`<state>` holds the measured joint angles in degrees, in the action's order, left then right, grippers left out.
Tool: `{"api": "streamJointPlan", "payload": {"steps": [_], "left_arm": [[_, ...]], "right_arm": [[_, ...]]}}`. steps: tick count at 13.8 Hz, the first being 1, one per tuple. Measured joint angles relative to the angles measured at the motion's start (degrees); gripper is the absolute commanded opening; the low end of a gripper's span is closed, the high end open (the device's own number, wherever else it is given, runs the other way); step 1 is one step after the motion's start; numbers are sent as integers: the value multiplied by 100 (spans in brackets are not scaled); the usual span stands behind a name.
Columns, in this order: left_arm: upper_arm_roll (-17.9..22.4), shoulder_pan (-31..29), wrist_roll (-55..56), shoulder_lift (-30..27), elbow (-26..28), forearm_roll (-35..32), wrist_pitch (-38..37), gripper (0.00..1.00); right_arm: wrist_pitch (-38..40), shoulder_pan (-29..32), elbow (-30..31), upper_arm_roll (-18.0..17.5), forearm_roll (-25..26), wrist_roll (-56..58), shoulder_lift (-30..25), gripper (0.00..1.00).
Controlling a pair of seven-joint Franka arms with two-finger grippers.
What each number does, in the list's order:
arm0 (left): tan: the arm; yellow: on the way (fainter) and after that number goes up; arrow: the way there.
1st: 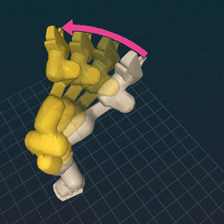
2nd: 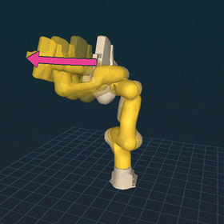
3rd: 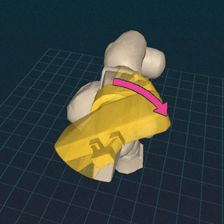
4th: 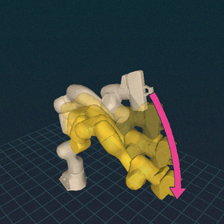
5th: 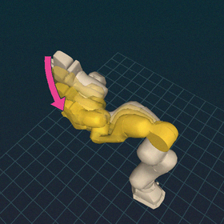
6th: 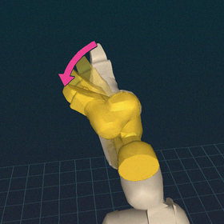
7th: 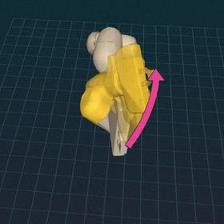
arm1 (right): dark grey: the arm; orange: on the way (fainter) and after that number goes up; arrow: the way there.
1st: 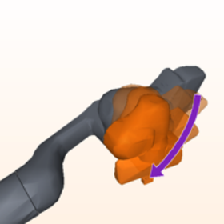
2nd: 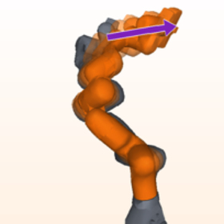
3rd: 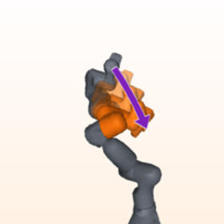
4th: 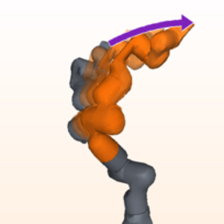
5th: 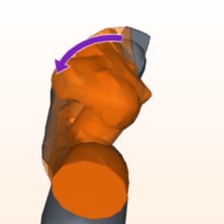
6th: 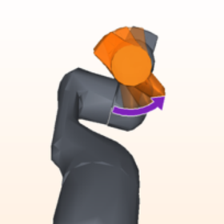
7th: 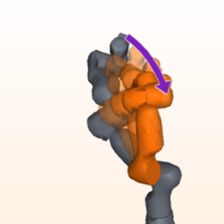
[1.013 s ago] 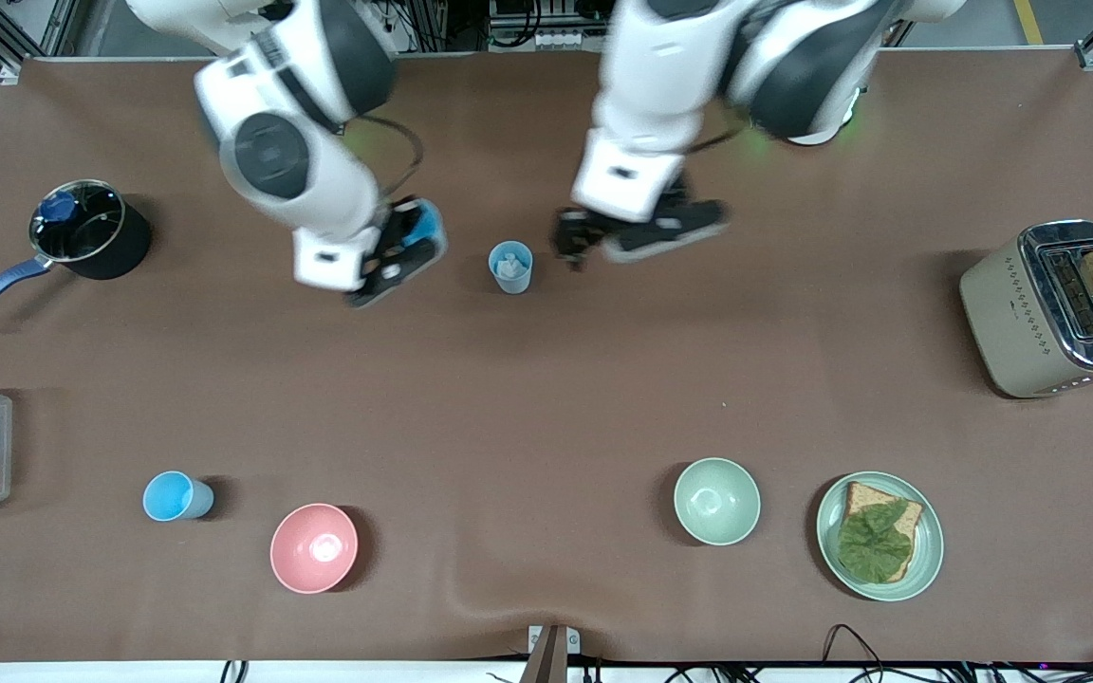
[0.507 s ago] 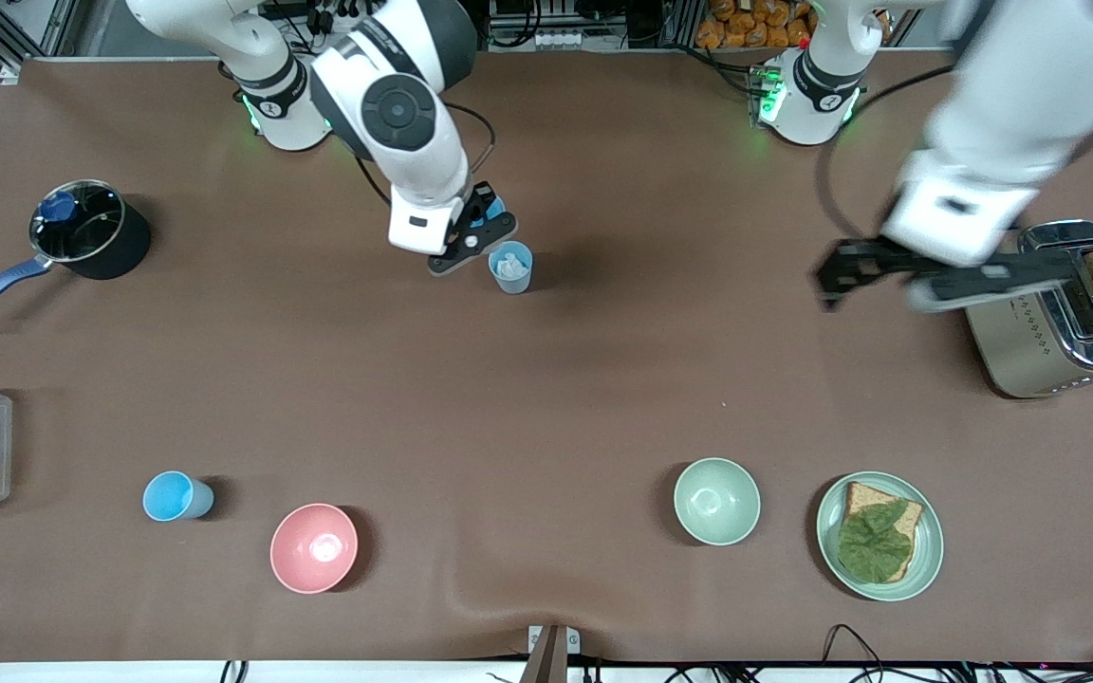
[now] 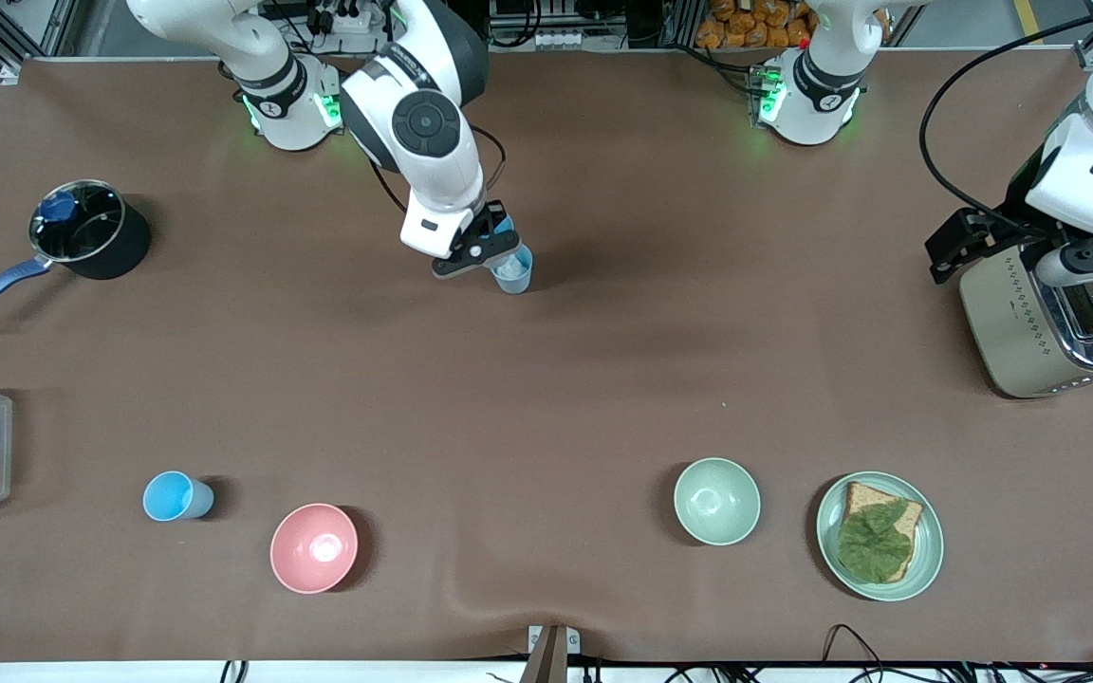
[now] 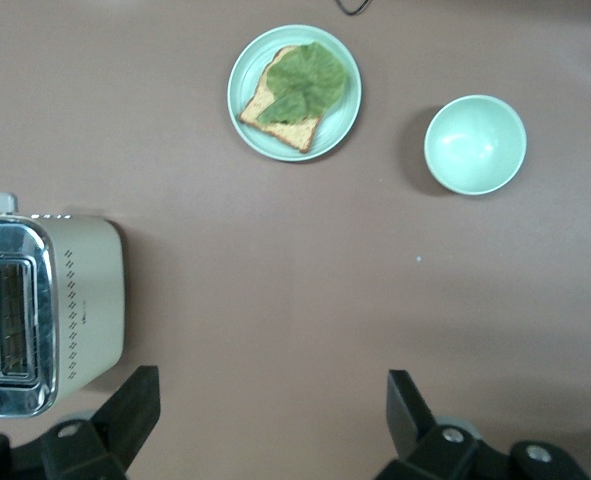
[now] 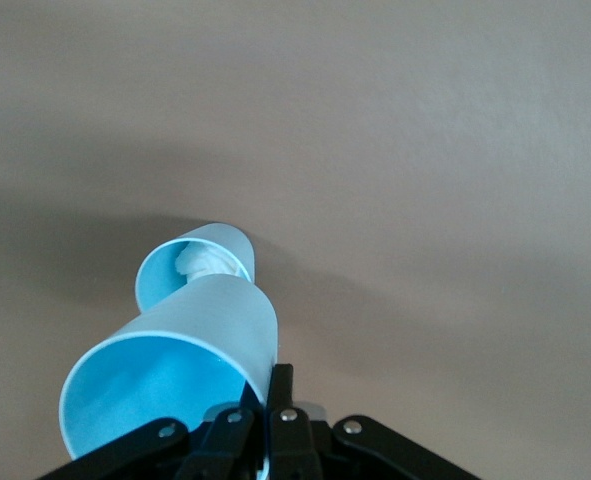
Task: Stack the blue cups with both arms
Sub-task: 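Lower the blue cup over the tissue cup with the right gripper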
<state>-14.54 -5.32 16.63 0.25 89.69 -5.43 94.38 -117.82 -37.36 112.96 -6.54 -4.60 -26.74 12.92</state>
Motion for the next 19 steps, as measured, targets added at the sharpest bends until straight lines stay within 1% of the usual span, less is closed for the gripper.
{"api": "streamJointPlan", "payload": {"steps": [3, 6, 10, 13, 17, 18, 19], "left_arm": [[239, 4, -184, -168, 166, 125, -1, 100], [279, 21, -187, -305, 351, 281, -1, 100], [529, 238, -289, -371, 447, 358, 5, 100], [540, 282, -792, -373, 471, 510, 4, 100], [538, 279, -916, -369, 489, 553, -1, 100], [511, 270, -919, -360, 496, 553, -2, 100], [456, 258, -920, -342, 499, 553, -2, 100]], "right_arm": [[-193, -159, 3, -4, -270, -707, 171, 0], [-333, -276, 2, -4, -327, -1089, 252, 0], [-321, -325, 2, -3, -336, -1204, 292, 0], [-320, -326, 2, -2, -337, -1330, 321, 0], [-326, -329, -31, -2, -337, -1346, 397, 0], [-325, -330, -41, -2, -337, -1347, 407, 15], [-325, -332, -48, -2, -337, -1349, 414, 53]]}}
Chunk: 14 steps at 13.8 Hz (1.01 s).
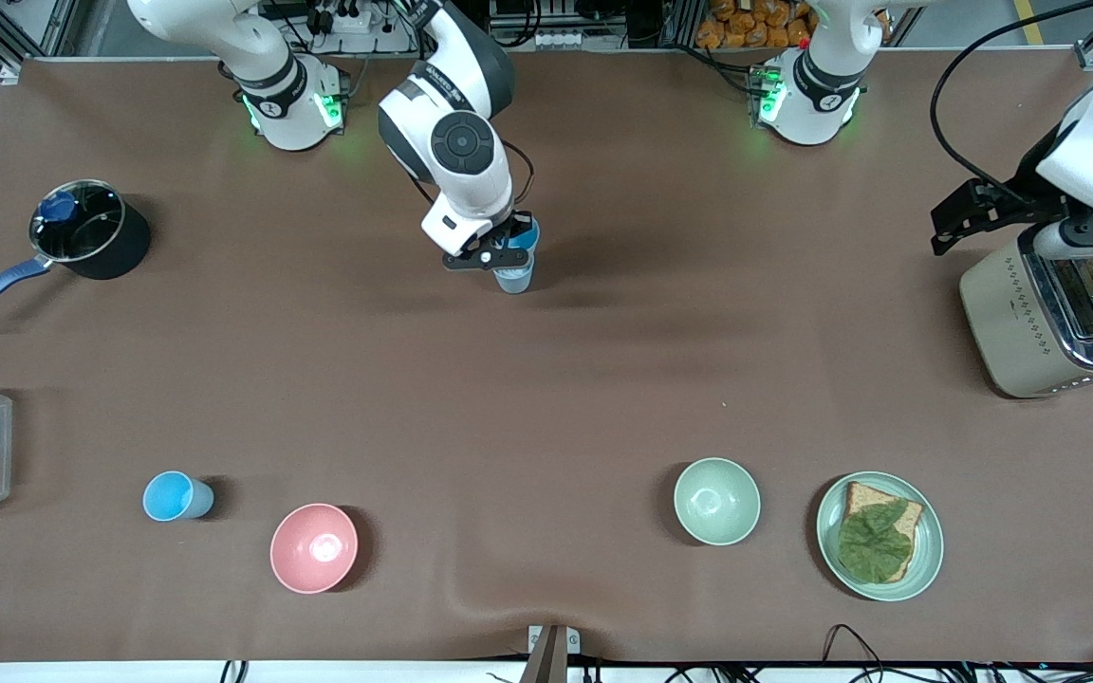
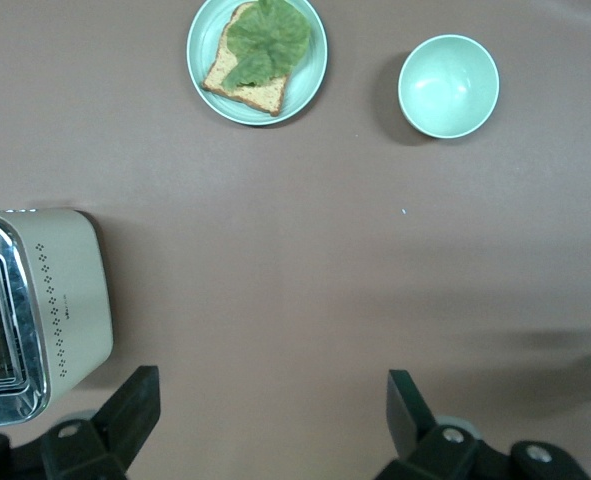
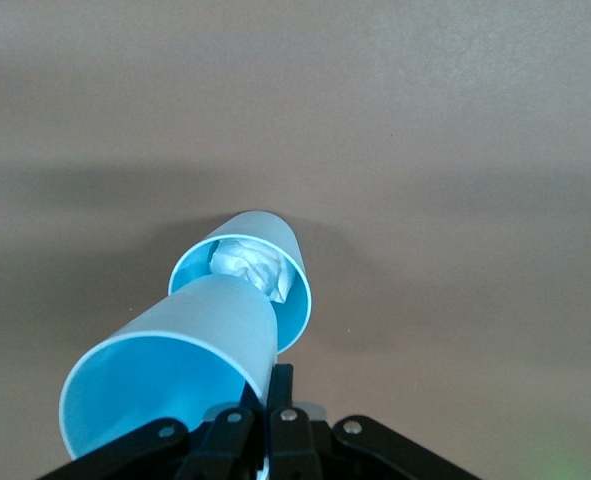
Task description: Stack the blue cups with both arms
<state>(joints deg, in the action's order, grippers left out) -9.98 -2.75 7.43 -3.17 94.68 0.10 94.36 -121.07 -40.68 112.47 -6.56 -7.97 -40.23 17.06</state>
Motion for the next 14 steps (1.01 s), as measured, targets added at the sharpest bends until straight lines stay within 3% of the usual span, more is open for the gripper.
{"api": "streamJointPlan", "payload": {"steps": [1, 2, 7, 10, 14], "left_arm": [[-57, -4, 0, 22, 0, 0, 0, 100], [-98, -3, 0, 44, 0, 0, 0, 100], [-115, -35, 0, 111, -75, -1, 6, 100], [-113, -40, 0, 130, -113, -1, 6, 100], [-105, -49, 0, 140, -130, -2, -90, 100]], "right_arm": [[0, -1, -5, 0, 0, -2, 5, 85], [0, -2, -7, 0, 0, -3, 7, 100], [74, -2, -13, 9, 0, -4, 8, 100], [622, 54, -218, 95, 1, -1, 1, 100], [1127, 843, -601, 163, 10, 914, -152, 100]]}}
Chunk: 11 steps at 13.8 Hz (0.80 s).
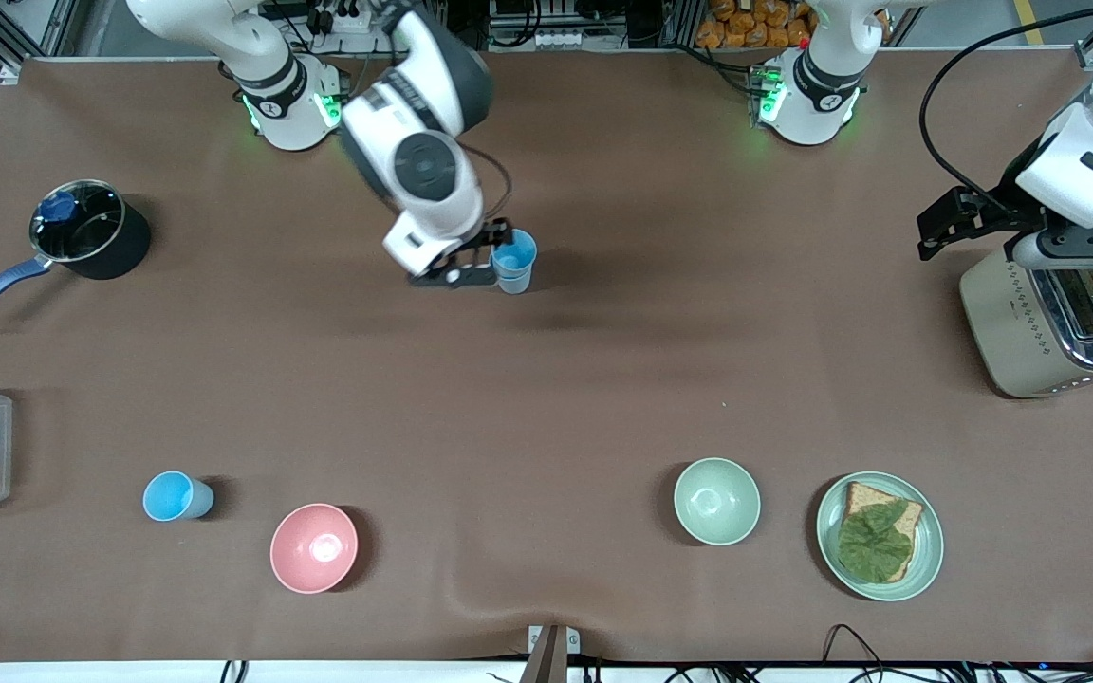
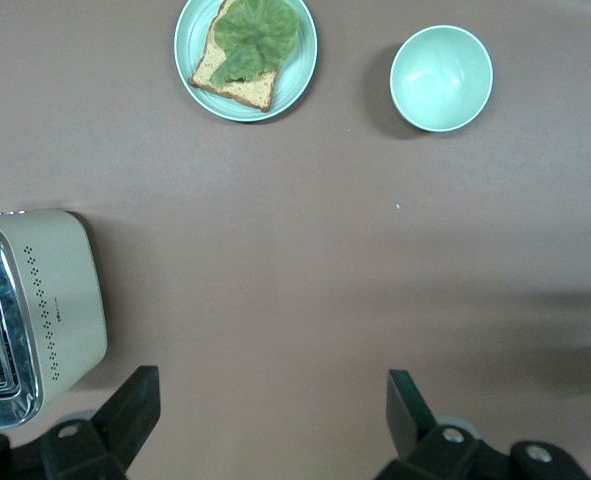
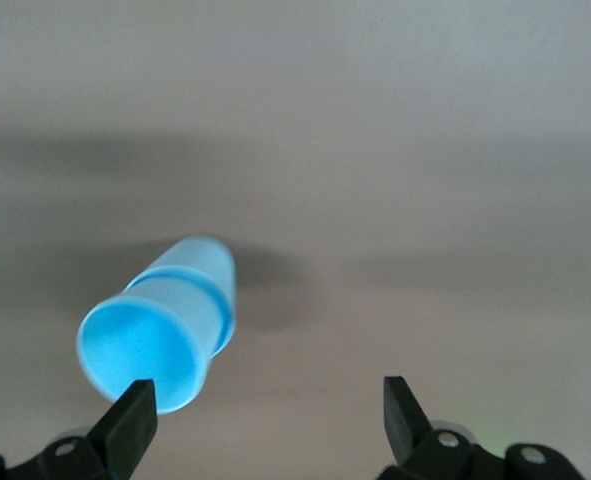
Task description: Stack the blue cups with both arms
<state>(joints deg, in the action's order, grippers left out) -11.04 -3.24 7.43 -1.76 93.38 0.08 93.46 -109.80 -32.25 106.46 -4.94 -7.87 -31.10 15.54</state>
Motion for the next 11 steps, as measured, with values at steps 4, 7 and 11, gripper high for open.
{"api": "streamJointPlan", "payload": {"steps": [4, 7, 11], "left_arm": [[17, -14, 0, 21, -157, 0, -117, 100], [21, -18, 0, 104, -219, 0, -131, 100], [19, -14, 0, 284, -230, -1, -132, 100]], "right_arm": [[97, 1758, -53, 58, 35, 1915, -157, 100], [545, 2710, -52, 75, 240, 2764, -640, 100], [693, 2917, 47, 151, 739, 3346, -1510, 100]]}}
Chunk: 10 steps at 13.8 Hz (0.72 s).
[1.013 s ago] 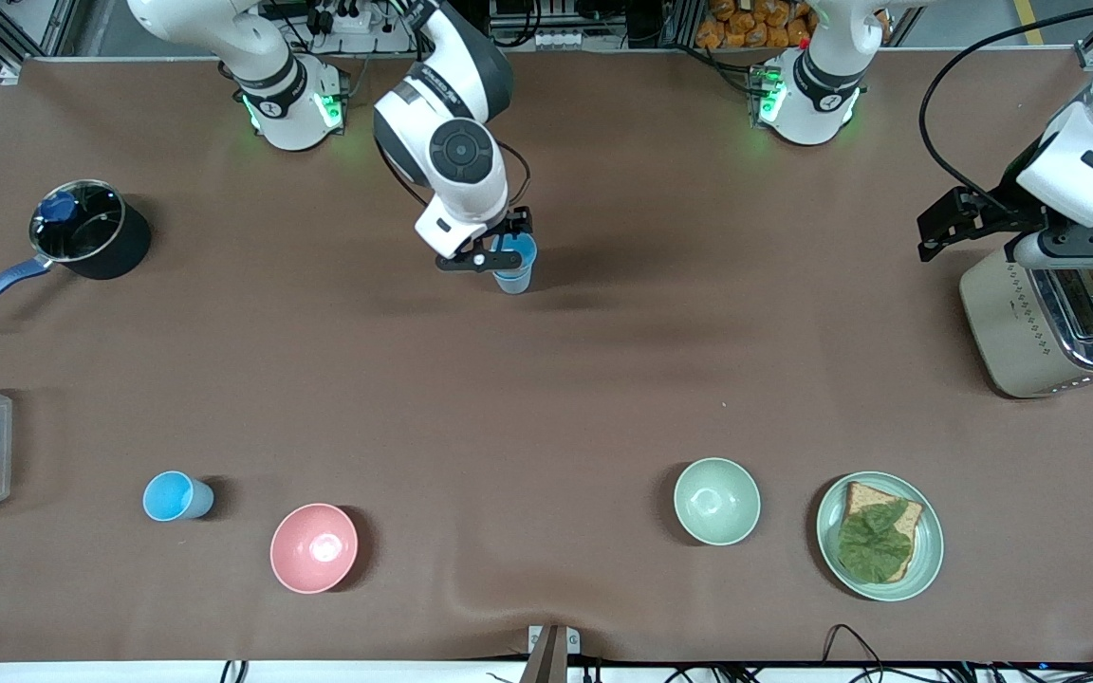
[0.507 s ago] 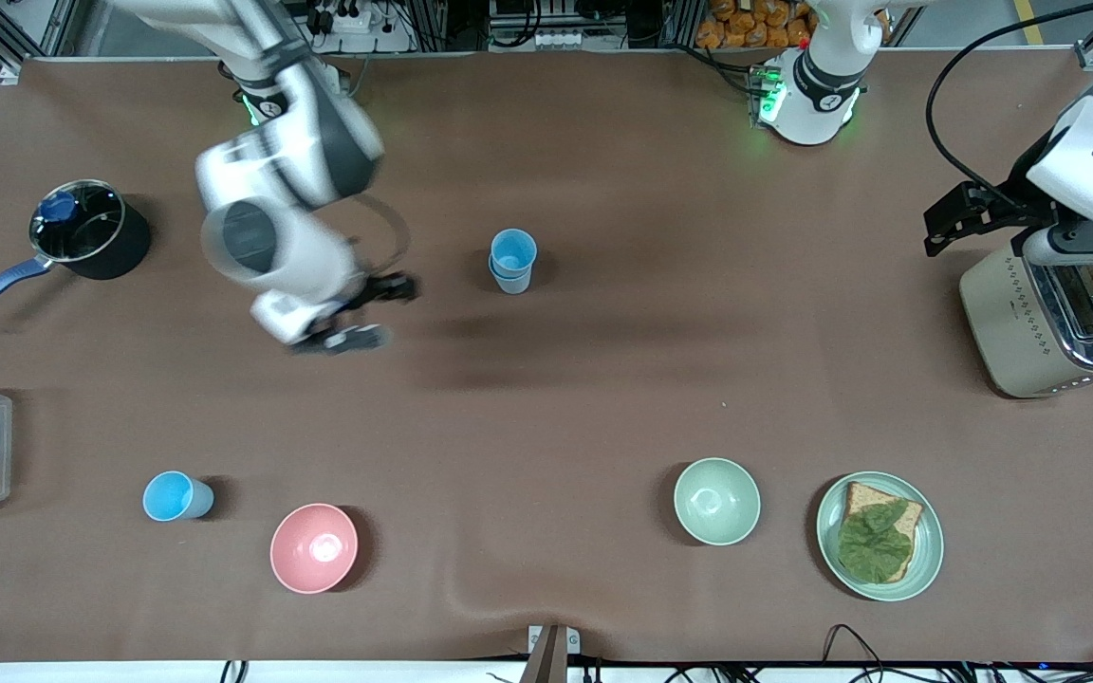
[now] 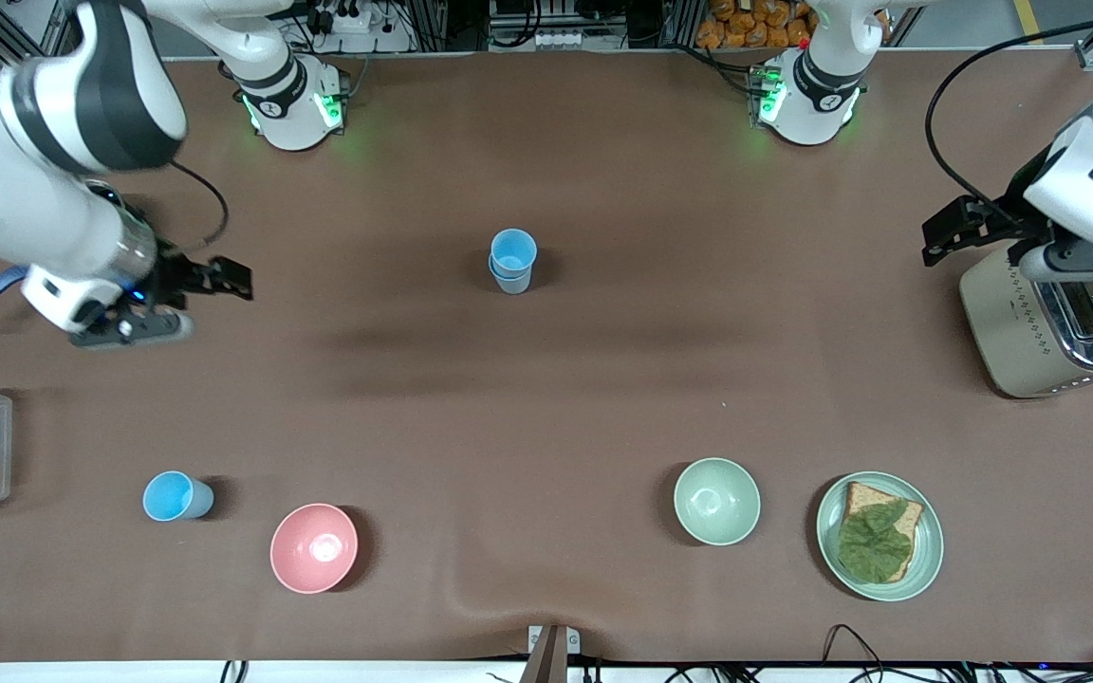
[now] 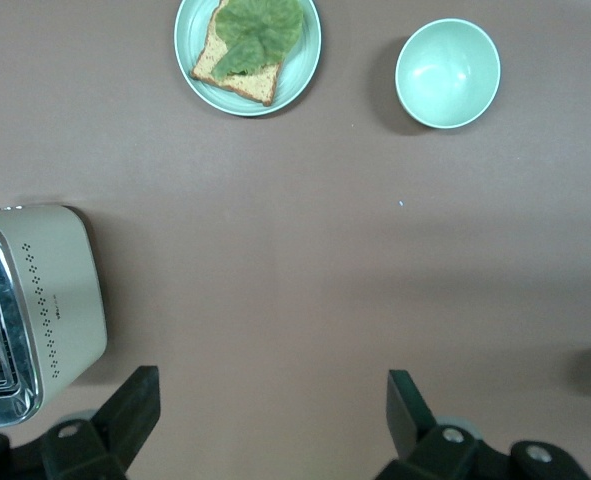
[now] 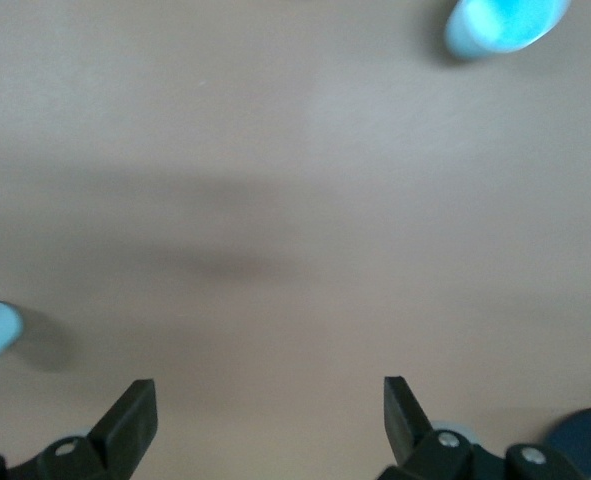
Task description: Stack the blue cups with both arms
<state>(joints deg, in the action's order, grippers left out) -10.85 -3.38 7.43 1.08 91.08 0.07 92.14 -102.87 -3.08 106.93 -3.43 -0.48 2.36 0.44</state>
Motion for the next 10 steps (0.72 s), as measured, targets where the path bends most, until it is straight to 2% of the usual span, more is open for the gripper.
{"api": "streamJointPlan", "payload": {"steps": [3, 5, 10], "left_arm": [[-2, 3, -1, 102, -26, 0, 0, 100], [2, -5, -1, 130, -65, 0, 0, 100], [4, -10, -2, 132, -127, 0, 0, 100]], "right_arm": [[-24, 34, -177, 469, 151, 889, -312, 100], [263, 55, -444, 773, 149, 1281, -402, 100], [1491, 23, -1419, 805, 143, 1024, -414, 100]]}}
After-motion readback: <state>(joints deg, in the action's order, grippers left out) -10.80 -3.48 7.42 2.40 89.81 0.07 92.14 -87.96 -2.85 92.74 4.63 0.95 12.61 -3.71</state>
